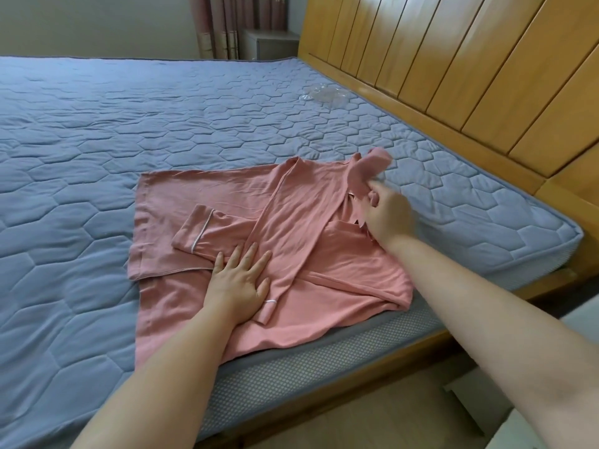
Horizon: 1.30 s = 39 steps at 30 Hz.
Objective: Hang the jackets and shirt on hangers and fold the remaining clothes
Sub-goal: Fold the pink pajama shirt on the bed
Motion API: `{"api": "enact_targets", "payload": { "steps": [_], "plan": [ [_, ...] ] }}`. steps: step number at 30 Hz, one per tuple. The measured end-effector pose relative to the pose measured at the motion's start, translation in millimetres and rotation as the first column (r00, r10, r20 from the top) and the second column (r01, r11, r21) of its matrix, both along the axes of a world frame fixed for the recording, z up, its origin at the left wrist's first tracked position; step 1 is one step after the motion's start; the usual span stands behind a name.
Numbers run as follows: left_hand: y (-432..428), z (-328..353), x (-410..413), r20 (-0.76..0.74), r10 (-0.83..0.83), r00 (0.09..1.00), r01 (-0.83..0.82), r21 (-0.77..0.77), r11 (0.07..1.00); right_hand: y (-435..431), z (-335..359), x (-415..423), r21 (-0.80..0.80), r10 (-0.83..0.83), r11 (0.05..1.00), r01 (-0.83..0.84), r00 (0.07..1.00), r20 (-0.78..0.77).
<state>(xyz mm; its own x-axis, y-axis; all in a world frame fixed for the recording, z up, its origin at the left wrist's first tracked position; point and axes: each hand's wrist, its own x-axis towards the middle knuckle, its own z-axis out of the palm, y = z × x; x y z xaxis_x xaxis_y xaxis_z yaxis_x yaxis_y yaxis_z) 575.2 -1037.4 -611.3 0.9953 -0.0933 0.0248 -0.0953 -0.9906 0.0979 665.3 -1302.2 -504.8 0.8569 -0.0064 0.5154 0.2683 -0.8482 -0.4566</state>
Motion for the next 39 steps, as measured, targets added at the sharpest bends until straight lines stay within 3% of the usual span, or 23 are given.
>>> {"api": "enact_targets", "payload": {
  "steps": [2, 5, 7, 13, 15, 16, 18, 19, 21, 22, 23, 25, 28, 31, 33, 35, 37, 39],
  "plan": [
    [0, 1, -1, -0.011, 0.003, 1.0, -0.003, 0.005, 1.0, 20, -13, -16, -0.278, 0.224, 0.942, -0.19, 0.97, 0.096],
    [0, 2, -3, 0.005, 0.002, 1.0, -0.002, 0.01, 1.0, 31, -39, -32, -0.628, 0.509, 0.689, -0.361, 0.858, 0.065],
    [1, 3, -2, 0.009, 0.0, 1.0, 0.0, 0.015, 1.0, 27, -54, -32, -0.712, 0.558, 0.593, -0.376, 0.829, 0.027],
    [0, 7, 2, -0.037, -0.01, 0.999, 0.011, 0.026, 1.0, 24, -72, -31, -0.756, 0.528, 0.554, -0.349, 0.849, -0.005],
    [0, 10, 4, -0.067, -0.018, 0.998, 0.018, 0.001, 1.0, 24, -68, -32, -0.719, 0.557, 0.587, -0.372, 0.83, 0.026],
    [1, 11, 5, -0.084, -0.018, 0.996, 0.016, -0.023, 1.0, 24, -65, -33, -0.644, 0.545, 0.658, -0.39, 0.837, 0.051],
    [5, 11, 5, -0.103, -0.009, 0.995, 0.003, -0.056, 0.998, 30, -58, -39, -0.317, 0.446, 0.854, -0.413, 0.894, 0.037],
    [7, 11, 5, -0.105, -0.007, 0.994, 0.002, -0.05, 0.999, 32, -56, -42, -0.123, 0.388, 0.912, -0.391, 0.92, -0.05],
    [7, 9, 4, -0.115, -0.004, 0.993, 0.001, -0.025, 1.0, 36, -56, -50, 0.092, 0.405, 0.911, -0.402, 0.829, -0.385],
    [6, 8, 3, -0.118, -0.003, 0.993, 0.001, -0.017, 1.0, 37, -57, -56, 0.08, 0.42, 0.894, -0.44, 0.763, -0.492],
    [4, 7, 3, -0.122, -0.003, 0.993, 0.002, -0.013, 1.0, 38, -58, -60, 0.043, 0.437, 0.874, -0.484, 0.744, -0.505],
    [4, 7, 3, -0.133, -0.003, 0.991, 0.002, -0.004, 1.0, 33, -57, -67, -0.072, 0.431, 0.873, -0.483, 0.831, -0.351],
    [5, 9, 5, -0.114, 0.001, 0.993, 0.001, 0.013, 1.0, 21, -65, -67, -0.319, 0.313, 0.898, -0.302, 0.95, -0.017],
    [0, 8, 4, -0.096, 0.033, 0.995, -0.027, 0.061, 0.998, 9, -83, -74, -0.398, 0.332, 0.882, -0.251, 0.932, 0.149],
    [-6, 8, -1, -0.02, 0.044, 0.999, -0.043, 0.049, 0.998, 3, -97, -86, -0.331, 0.333, 0.905, -0.266, 0.929, 0.164],
    [-18, 13, -8, 0.233, 0.013, 0.972, 0.02, -0.14, 0.99, 0, -105, -95, -0.248, 0.306, 0.933, -0.259, 0.936, 0.173],
    [-35, 24, -8, 0.396, 0.14, 0.908, 0.031, -0.395, 0.918, 1, -105, -96, -0.234, 0.293, 0.941, -0.246, 0.937, 0.191],
    [-54, 45, 0, 0.091, 0.33, 0.94, -0.179, -0.692, 0.699, 2, -100, -95, -0.264, 0.308, 0.932, -0.25, 0.928, 0.208]
  ]
}}
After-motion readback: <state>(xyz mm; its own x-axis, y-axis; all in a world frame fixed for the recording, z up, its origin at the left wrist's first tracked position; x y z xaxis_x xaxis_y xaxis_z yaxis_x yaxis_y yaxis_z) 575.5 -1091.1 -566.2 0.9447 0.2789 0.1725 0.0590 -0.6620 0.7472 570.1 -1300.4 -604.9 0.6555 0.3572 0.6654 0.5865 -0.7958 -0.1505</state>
